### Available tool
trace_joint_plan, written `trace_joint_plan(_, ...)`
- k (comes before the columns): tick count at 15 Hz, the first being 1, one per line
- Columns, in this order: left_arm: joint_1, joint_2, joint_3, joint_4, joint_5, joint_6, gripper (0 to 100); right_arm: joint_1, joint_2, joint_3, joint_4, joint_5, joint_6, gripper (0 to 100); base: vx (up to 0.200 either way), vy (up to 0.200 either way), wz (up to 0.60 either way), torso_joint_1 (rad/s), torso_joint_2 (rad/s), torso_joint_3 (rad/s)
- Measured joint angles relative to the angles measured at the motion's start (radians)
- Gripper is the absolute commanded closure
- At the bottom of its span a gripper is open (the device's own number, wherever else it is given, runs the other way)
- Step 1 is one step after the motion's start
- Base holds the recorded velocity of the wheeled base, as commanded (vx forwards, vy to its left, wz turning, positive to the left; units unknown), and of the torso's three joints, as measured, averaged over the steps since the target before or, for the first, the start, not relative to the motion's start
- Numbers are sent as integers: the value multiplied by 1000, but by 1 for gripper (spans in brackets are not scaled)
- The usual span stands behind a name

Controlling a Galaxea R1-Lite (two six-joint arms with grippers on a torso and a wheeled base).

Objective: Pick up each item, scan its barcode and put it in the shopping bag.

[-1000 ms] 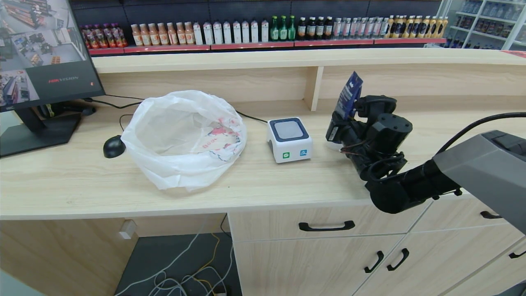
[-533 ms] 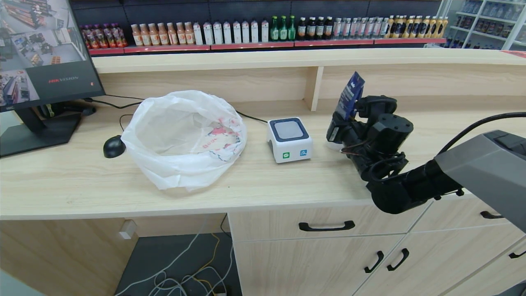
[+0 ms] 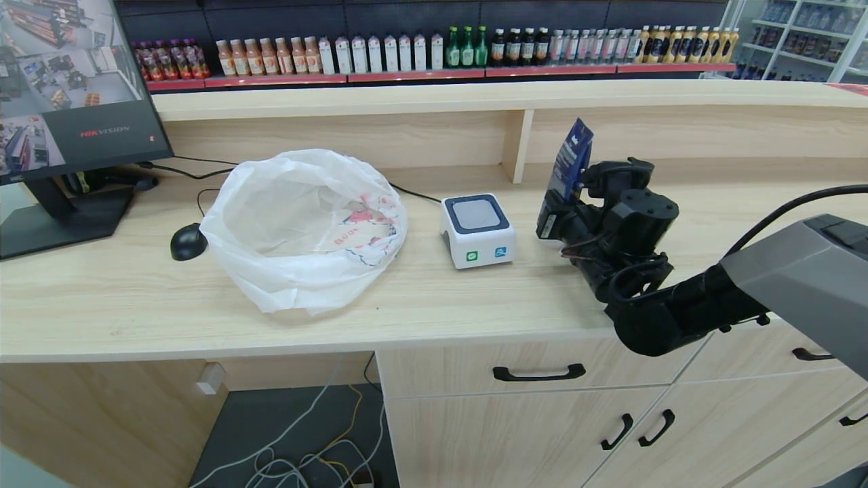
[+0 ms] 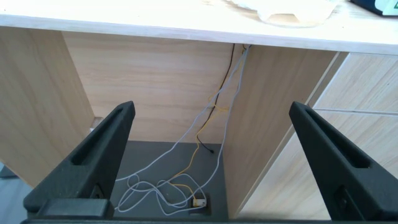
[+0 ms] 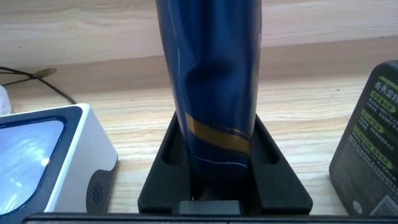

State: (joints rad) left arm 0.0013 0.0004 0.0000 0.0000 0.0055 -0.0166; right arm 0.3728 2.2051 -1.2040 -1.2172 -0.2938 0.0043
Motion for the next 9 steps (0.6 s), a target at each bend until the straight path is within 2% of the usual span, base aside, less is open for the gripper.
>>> trace_joint_plan(9,0,0,0,0,0,0,0,3,-48,3,24,1,9,100,0,0,0,0,0,0)
